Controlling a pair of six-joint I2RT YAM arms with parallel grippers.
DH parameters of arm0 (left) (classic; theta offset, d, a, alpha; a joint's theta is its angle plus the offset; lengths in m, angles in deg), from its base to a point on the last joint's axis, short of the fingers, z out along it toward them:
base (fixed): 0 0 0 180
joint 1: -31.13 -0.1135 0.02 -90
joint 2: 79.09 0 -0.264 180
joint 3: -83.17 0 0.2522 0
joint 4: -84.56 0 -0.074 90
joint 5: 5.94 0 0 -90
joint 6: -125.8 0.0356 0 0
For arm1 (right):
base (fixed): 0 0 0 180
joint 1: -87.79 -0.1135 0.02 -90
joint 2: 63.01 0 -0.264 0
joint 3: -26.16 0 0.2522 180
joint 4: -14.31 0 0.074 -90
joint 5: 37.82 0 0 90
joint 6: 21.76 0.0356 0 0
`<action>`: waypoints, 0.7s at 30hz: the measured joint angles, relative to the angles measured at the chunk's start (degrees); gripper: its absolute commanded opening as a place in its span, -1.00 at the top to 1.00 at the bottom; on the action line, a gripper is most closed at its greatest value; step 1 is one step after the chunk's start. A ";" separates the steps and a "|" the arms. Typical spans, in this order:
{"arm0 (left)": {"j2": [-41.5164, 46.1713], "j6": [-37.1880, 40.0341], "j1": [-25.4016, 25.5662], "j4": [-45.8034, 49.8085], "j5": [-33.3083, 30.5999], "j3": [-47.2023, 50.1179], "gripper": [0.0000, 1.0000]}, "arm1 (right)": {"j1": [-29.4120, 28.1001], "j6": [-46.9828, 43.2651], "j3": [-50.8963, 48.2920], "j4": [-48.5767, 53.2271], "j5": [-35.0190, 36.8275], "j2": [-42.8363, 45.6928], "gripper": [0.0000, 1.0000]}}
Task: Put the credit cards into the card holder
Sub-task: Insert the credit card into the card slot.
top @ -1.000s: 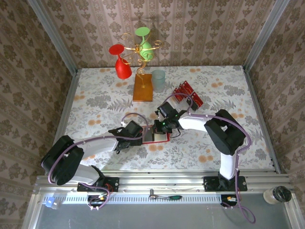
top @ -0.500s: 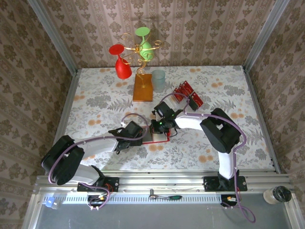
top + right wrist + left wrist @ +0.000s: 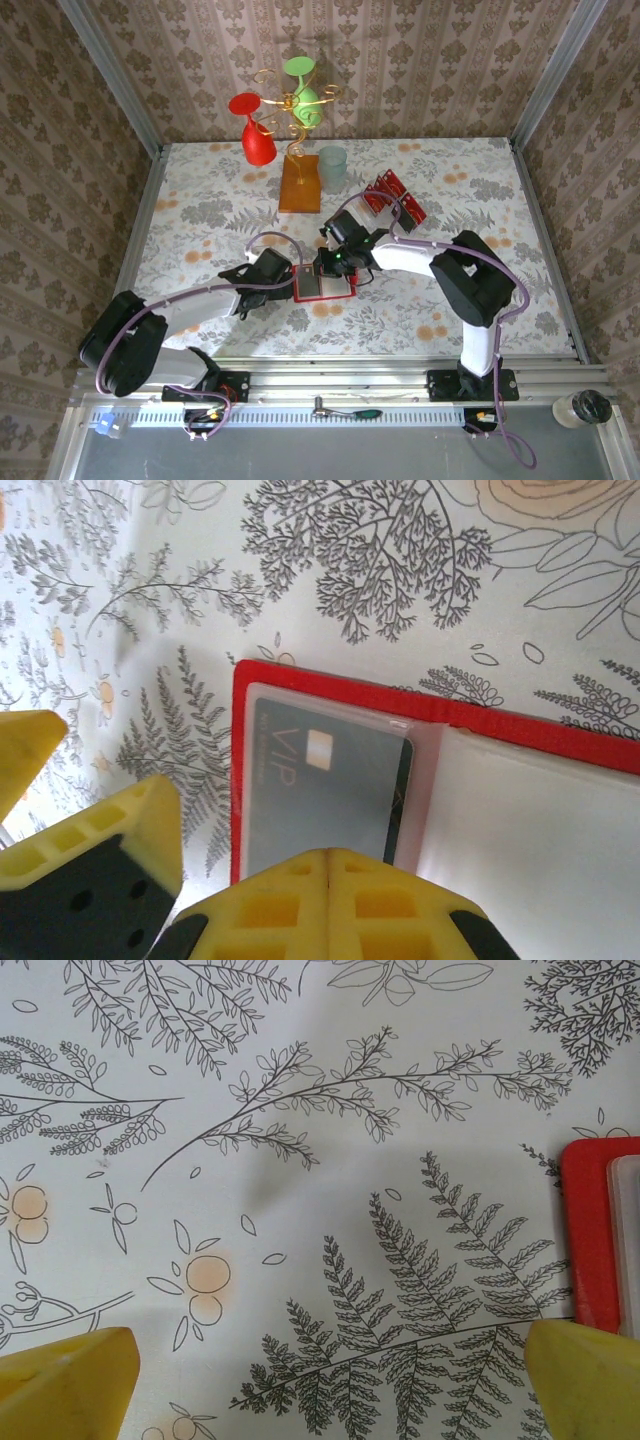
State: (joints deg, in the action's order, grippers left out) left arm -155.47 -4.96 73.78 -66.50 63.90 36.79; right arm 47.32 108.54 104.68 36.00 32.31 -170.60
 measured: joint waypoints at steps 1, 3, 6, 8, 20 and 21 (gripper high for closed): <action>-0.04 0.00 0.00 0.00 0.02 0.00 -1.00 | 0.00 0.00 -0.17 -0.07 0.02 0.28 0.94; -0.17 0.00 0.00 -0.02 0.04 0.00 -1.00 | 0.00 0.02 -0.70 -0.20 0.04 0.50 0.94; -0.63 0.00 0.00 -0.07 0.24 0.00 -1.00 | 0.00 0.20 -1.79 -0.24 0.04 0.50 0.94; -0.81 0.00 0.00 -0.07 0.44 0.00 -1.00 | -0.04 0.37 -2.51 -0.37 0.04 0.50 0.94; -2.34 0.02 -0.07 -0.44 0.81 0.00 -1.00 | -0.96 0.92 -3.52 -1.64 0.02 -0.48 0.95; -2.49 0.02 -0.11 -0.57 0.85 0.00 -1.00 | -1.07 1.03 -3.52 -1.73 0.02 -0.68 0.95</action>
State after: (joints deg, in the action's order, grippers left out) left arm -157.96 -4.93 73.67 -67.07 64.75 36.79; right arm 46.25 109.56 101.16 34.27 32.33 -171.28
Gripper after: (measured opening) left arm 0.999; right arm 0.063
